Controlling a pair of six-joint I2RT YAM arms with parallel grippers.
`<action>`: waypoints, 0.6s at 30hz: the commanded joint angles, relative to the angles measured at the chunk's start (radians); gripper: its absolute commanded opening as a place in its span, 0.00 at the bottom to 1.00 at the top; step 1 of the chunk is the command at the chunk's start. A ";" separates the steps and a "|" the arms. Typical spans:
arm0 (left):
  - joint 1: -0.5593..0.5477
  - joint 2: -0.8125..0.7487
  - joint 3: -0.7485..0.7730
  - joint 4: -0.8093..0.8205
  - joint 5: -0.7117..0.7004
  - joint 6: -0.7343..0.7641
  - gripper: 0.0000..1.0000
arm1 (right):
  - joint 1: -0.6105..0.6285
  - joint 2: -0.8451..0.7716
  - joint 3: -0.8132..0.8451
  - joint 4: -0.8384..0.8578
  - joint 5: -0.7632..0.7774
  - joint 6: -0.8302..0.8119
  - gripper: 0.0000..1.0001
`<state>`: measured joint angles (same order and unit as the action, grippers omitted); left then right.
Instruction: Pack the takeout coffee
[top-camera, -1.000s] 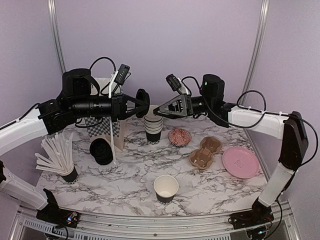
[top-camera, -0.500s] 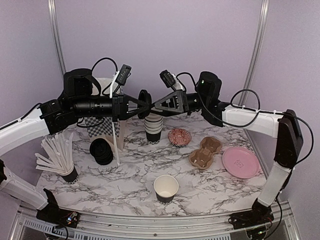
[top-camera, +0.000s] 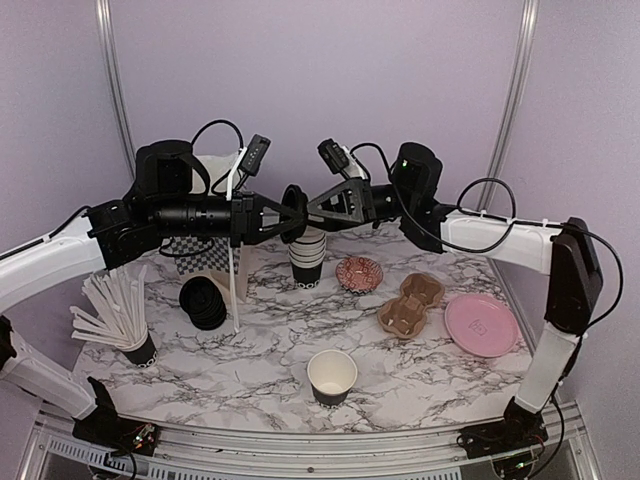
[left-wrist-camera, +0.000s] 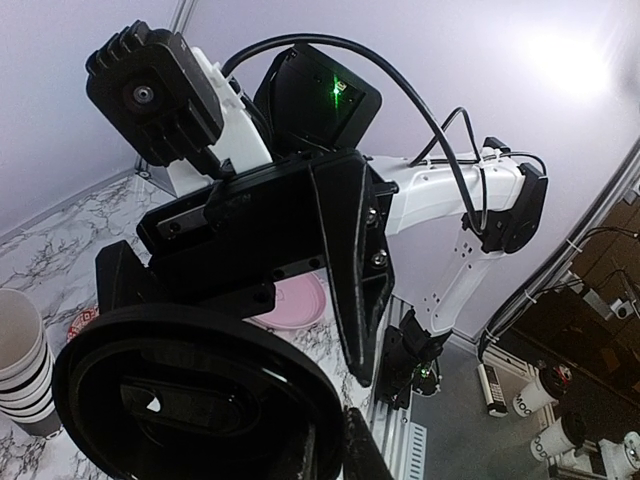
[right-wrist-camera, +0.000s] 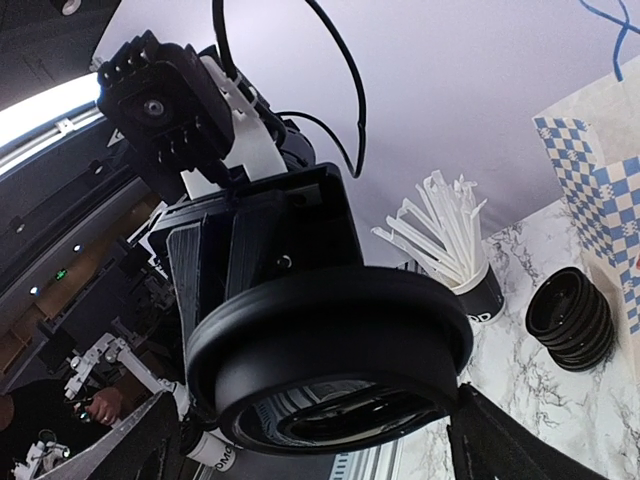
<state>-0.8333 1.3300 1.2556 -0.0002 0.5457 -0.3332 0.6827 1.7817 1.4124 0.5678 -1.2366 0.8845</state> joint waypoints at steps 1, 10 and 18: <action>-0.003 0.009 0.007 0.029 0.012 0.004 0.10 | 0.009 0.011 0.032 0.070 -0.017 0.040 0.87; -0.003 0.012 0.012 0.007 -0.005 0.018 0.16 | 0.008 0.019 0.014 0.130 -0.027 0.074 0.69; -0.003 -0.008 0.027 -0.114 -0.091 0.090 0.34 | -0.019 0.017 0.017 0.042 -0.020 -0.028 0.63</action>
<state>-0.8375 1.3315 1.2587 -0.0227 0.5220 -0.2924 0.6796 1.7973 1.4120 0.6323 -1.2407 0.9222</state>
